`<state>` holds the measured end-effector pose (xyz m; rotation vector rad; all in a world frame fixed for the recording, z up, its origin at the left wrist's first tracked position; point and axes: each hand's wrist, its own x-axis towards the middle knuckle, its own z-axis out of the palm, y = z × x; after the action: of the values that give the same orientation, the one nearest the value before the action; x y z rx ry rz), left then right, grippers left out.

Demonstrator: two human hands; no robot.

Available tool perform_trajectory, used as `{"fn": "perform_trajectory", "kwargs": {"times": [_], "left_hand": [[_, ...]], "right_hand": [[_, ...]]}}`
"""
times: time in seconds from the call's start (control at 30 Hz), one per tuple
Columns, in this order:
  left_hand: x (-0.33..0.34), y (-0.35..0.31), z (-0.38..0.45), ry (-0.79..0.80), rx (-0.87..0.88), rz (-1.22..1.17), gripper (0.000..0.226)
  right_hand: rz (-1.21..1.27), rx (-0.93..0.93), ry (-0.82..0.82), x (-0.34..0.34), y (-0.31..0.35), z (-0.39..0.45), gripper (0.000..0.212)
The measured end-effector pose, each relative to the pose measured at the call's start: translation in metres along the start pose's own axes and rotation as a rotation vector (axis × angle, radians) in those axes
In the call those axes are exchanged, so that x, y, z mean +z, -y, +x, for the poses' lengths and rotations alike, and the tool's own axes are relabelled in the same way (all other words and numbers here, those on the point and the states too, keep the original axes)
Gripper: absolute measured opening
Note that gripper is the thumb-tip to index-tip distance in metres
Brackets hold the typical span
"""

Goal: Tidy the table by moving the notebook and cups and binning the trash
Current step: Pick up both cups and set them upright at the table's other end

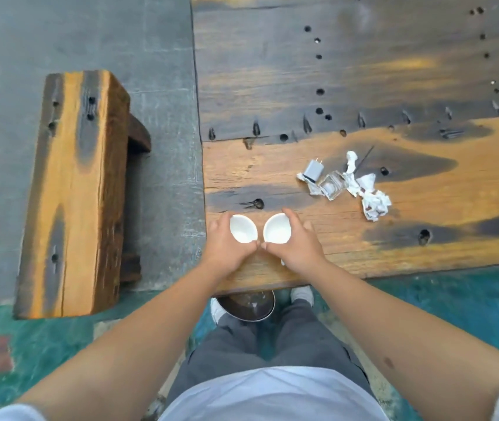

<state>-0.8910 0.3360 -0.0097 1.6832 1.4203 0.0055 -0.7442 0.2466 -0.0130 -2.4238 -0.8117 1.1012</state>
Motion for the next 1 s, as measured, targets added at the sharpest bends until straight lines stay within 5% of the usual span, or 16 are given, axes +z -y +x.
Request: {"fn": "perform_trajectory", "kwargs": {"times": [0.37, 0.73, 1.0], "left_hand": [[-0.009, 0.005, 0.007, 0.093, -0.039, -0.132, 0.095], [-0.008, 0.000, 0.004, 0.085, -0.049, -0.044, 0.105], [-0.018, -0.004, -0.009, -0.018, 0.018, 0.072, 0.120]], "right_hand": [[0.100, -0.062, 0.163, -0.002, 0.008, 0.016, 0.108], [-0.028, -0.057, 0.100, -0.004, 0.014, 0.015, 0.095], [-0.156, -0.001, 0.096, -0.014, 0.016, 0.002, 0.109]]}}
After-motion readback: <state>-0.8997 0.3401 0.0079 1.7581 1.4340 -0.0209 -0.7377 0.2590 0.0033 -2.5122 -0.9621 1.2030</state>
